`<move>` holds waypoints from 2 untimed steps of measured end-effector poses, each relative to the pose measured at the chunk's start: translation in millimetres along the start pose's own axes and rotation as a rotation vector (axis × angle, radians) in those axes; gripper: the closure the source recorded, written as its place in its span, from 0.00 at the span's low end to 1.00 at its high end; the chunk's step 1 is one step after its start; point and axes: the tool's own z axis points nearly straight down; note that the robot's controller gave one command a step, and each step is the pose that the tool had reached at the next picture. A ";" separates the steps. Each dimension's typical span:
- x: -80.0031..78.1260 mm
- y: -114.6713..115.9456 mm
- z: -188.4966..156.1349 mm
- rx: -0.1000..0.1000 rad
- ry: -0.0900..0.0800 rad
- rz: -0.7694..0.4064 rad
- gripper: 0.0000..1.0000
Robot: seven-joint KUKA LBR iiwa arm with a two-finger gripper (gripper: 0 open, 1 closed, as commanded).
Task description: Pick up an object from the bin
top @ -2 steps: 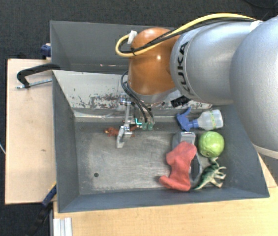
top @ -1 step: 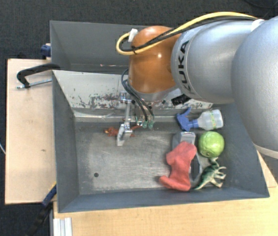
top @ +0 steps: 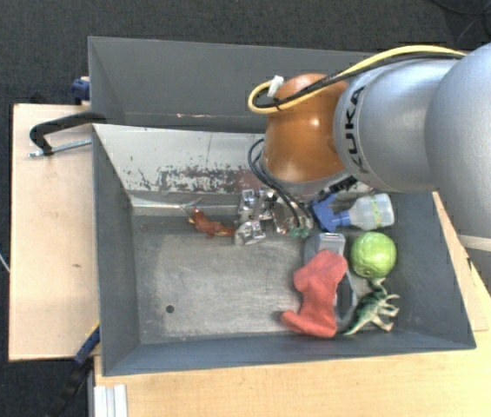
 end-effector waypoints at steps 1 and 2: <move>0.0 0.0 0.0 0.000 0.000 0.000 1.00; 3.3 5.3 -48.8 0.001 0.008 -0.023 1.00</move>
Offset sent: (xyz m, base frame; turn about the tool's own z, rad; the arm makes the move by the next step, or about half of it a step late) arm -0.0037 0.0065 0.0726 -0.0337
